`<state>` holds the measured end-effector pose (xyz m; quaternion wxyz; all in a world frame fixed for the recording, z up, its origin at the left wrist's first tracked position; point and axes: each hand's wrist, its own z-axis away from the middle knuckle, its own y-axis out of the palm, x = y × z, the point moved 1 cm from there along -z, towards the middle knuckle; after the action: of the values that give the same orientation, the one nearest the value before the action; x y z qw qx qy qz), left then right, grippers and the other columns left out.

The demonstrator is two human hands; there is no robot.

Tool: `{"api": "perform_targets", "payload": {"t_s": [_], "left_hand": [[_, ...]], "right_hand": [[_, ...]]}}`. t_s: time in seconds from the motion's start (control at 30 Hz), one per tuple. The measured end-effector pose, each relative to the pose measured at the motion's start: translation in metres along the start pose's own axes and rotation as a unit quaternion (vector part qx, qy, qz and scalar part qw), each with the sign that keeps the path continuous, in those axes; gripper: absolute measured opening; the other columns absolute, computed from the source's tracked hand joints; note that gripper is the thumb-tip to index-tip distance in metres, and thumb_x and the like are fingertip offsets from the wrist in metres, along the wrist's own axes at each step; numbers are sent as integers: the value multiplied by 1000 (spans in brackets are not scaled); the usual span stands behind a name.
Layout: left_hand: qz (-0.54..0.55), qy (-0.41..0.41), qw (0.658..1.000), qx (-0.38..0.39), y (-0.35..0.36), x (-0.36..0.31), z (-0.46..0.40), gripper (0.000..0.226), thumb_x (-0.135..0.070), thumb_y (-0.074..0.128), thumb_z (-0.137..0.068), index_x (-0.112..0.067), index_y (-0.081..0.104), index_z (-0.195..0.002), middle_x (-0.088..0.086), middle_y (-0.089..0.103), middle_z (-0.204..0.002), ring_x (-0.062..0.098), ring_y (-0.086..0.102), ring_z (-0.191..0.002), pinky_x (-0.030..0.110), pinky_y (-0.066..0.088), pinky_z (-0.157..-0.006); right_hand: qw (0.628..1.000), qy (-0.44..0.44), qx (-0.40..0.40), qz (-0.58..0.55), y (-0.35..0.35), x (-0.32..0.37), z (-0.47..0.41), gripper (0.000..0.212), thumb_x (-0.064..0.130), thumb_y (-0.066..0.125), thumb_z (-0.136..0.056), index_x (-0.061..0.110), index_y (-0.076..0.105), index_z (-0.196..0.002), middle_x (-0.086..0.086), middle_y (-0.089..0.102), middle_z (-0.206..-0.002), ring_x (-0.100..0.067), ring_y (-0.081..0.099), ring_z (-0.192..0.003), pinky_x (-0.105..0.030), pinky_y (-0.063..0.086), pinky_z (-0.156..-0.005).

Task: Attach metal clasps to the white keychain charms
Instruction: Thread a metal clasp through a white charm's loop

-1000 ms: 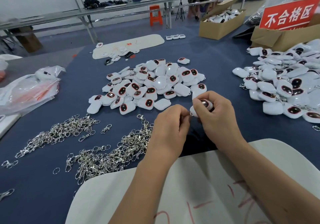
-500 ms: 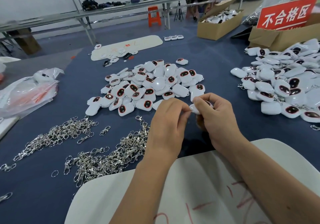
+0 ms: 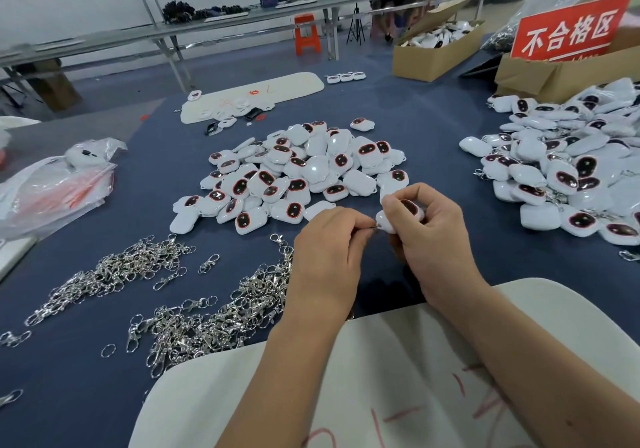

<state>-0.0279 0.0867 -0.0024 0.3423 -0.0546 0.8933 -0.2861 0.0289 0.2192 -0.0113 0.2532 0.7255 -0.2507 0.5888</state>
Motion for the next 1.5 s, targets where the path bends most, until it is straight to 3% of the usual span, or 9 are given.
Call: {"api": "perform_targets", "payload": {"t_s": [0.2, 0.4, 0.57, 0.73, 0.97, 1.1, 1.2, 1.37, 1.5], "left_hand": [[-21, -47, 998, 35, -4, -1, -1, 13, -7, 67, -93, -13, 72, -83, -3, 70, -79, 21, 62, -80, 44, 50, -75], [-117, 16, 993, 27, -5, -4, -3, 24, 0, 65, -90, -7, 55, -69, 9, 58, -67, 28, 42, -63, 39, 36, -57], [74, -114, 991, 2, -6, 2, -3, 10, -10, 72, -91, -17, 73, -83, -7, 71, -82, 13, 66, -82, 26, 52, -77], [261, -209, 941, -57, 1, 1, -5, 10, 0, 73, -89, -10, 71, -89, 4, 76, -81, 9, 71, -77, 19, 55, -73], [378, -272, 879, -98, -3, 4, -6, 7, 5, 69, -90, -2, 70, -90, 2, 73, -71, 9, 67, -64, 17, 53, -65], [342, -242, 903, -93, -4, 4, -5, 12, 6, 69, -90, -6, 71, -87, 0, 73, -71, 6, 70, -66, 16, 53, -65], [300, -218, 924, -95, -6, 5, -5, 18, 1, 72, -87, -17, 71, -81, 3, 72, -69, 17, 72, -68, 33, 60, -68], [214, -185, 956, -76, -9, 11, -5, 21, -5, 73, -81, -24, 71, -74, 1, 73, -70, 30, 69, -68, 29, 55, -64], [126, -142, 981, -46, -11, 13, -6, 25, -1, 74, -81, -24, 69, -73, -3, 68, -70, 21, 62, -64, 32, 53, -63]], "right_hand": [[976, -158, -38, 143, 4, 4, 8, 20, 25, 72, -97, 23, 61, -81, 4, 61, -61, -19, 58, -56, -41, 55, -59], [935, -270, -19, 230, 9, 4, 12, 18, 21, 77, -96, 14, 62, -89, 12, 48, -59, -9, 47, -56, -12, 33, -54], [991, -125, 38, 37, 3, 3, 4, 17, 29, 75, -97, 15, 65, -97, 3, 64, -70, -16, 60, -58, -26, 51, -55], [978, 23, 124, -164, -1, -2, -1, 30, 26, 74, -90, 10, 66, -115, -4, 68, -82, -17, 58, -66, -25, 50, -62], [975, 27, 149, -165, 0, -5, -3, 37, 16, 76, -86, 12, 68, -121, -13, 76, -87, -18, 69, -74, -23, 55, -67], [979, 18, 136, -154, 0, -1, 0, 44, 27, 83, -82, 7, 68, -118, -14, 77, -86, -16, 67, -69, -22, 55, -63], [982, 18, 130, -136, 0, 0, 1, 48, 30, 80, -80, 5, 66, -119, -15, 78, -88, -15, 67, -67, -21, 53, -60], [984, 9, 133, -118, 1, 0, 2, 31, 14, 77, -92, 3, 65, -118, -9, 76, -81, -16, 66, -65, -23, 53, -59], [987, -22, 139, -74, 0, -2, 2, 22, 10, 78, -93, 8, 67, -112, -10, 73, -79, -19, 68, -67, -25, 55, -61]]}}
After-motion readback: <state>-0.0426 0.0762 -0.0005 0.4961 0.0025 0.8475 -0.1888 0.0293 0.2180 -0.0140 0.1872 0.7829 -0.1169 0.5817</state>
